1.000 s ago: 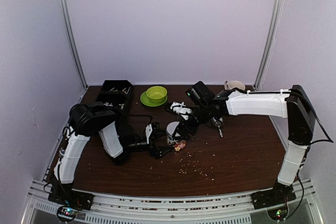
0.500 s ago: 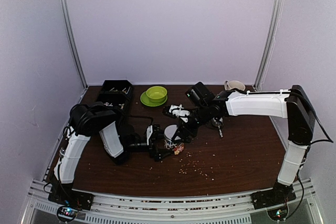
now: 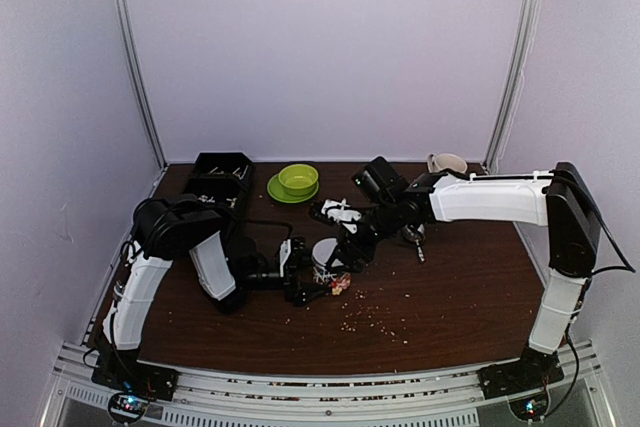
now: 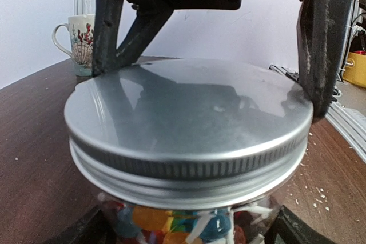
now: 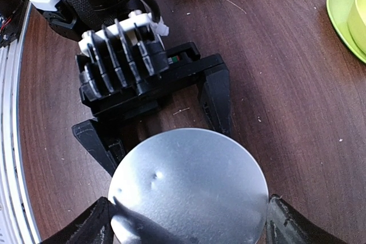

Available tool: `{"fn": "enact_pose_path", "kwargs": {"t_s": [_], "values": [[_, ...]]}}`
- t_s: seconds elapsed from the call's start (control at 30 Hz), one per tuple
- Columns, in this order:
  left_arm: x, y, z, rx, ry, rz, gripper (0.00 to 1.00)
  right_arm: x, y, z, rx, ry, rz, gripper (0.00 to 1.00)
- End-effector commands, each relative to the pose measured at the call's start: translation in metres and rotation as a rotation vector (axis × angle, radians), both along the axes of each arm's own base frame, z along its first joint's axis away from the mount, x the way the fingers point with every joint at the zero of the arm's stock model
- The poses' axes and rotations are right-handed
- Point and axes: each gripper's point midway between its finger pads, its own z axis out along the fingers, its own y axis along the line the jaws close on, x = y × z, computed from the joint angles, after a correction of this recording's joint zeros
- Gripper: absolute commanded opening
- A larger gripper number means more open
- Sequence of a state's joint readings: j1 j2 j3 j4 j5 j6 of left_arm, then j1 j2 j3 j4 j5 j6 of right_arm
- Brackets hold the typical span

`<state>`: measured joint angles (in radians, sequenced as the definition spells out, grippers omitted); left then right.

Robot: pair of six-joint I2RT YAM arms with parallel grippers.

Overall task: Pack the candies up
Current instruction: Pass from the left arm to the right

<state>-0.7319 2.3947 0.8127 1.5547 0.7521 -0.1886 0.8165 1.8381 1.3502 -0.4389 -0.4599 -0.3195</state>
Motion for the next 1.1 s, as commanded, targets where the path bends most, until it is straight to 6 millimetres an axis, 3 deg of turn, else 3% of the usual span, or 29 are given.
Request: {"fn": "enact_pose_path", "kwargs": {"t_s": [0.0, 0.5, 0.6, 0.67, 1.07], "values": [[0.013, 0.009, -0.027, 0.049, 0.071, 0.093, 0.87, 0.0, 0.005, 0.004, 0.018, 0.031, -0.094, 0.82], [0.023, 0.016, -0.027, 0.06, 0.071, 0.177, 0.87, 0.005, 0.002, 0.001, -0.005, 0.048, -0.259, 0.81], [0.021, 0.016, -0.026, 0.06, 0.066, 0.172, 0.91, 0.008, -0.004, 0.001, -0.03, 0.021, -0.272, 0.81], [0.022, 0.016, -0.026, 0.061, 0.063, 0.175, 0.97, 0.014, -0.011, 0.001, -0.049, -0.002, -0.296, 0.82], [0.024, 0.02, -0.025, 0.068, 0.054, 0.204, 0.98, 0.067, -0.053, 0.017, -0.09, -0.101, -0.467, 0.81]]}}
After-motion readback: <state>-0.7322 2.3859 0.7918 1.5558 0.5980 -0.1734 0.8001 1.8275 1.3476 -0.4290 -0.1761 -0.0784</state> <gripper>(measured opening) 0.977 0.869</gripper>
